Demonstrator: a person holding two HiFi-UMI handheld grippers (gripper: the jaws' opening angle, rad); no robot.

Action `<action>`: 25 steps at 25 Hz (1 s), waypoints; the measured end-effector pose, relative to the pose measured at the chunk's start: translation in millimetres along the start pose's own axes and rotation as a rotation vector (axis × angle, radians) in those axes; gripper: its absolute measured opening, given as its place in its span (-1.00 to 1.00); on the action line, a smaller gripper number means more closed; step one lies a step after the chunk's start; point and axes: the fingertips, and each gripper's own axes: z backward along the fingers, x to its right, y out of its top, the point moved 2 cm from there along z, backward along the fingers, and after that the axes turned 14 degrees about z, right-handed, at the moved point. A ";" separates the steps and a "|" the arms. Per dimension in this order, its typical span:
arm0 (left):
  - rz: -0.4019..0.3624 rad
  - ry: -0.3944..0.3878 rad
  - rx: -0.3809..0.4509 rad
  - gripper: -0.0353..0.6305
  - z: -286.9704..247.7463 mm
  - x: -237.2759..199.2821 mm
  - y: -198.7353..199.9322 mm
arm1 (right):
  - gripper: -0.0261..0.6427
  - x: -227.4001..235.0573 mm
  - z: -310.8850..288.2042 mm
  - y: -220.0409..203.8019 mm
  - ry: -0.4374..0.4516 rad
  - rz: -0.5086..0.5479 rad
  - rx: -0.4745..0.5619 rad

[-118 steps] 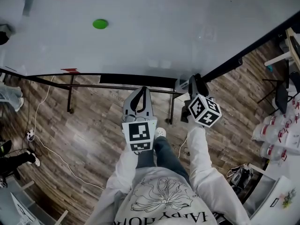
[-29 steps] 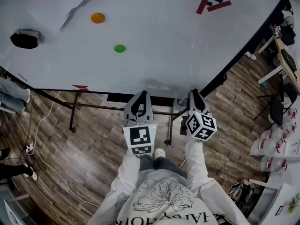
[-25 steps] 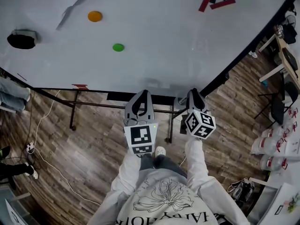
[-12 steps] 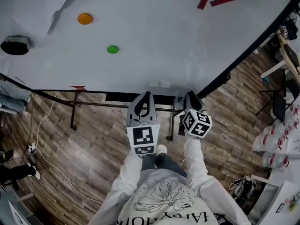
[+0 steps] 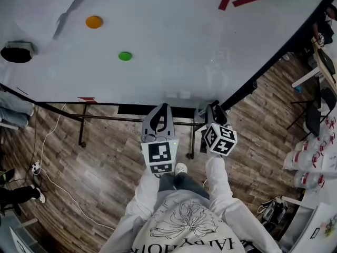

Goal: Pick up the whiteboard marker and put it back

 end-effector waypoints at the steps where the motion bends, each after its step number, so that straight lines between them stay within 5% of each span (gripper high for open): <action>1: 0.002 0.000 0.002 -0.87 0.4 0.0 0.5 | -0.53 0.6 2.9 2.7 -0.012 0.011 0.009; 8: 0.006 -0.008 0.036 -0.88 6.5 3.1 12.6 | -0.54 -3.5 36.7 49.4 -0.081 0.140 0.137; 25: -0.020 -0.050 0.154 -0.88 40.5 20.1 57.1 | -0.80 -31.5 118.2 132.3 -0.103 0.223 0.378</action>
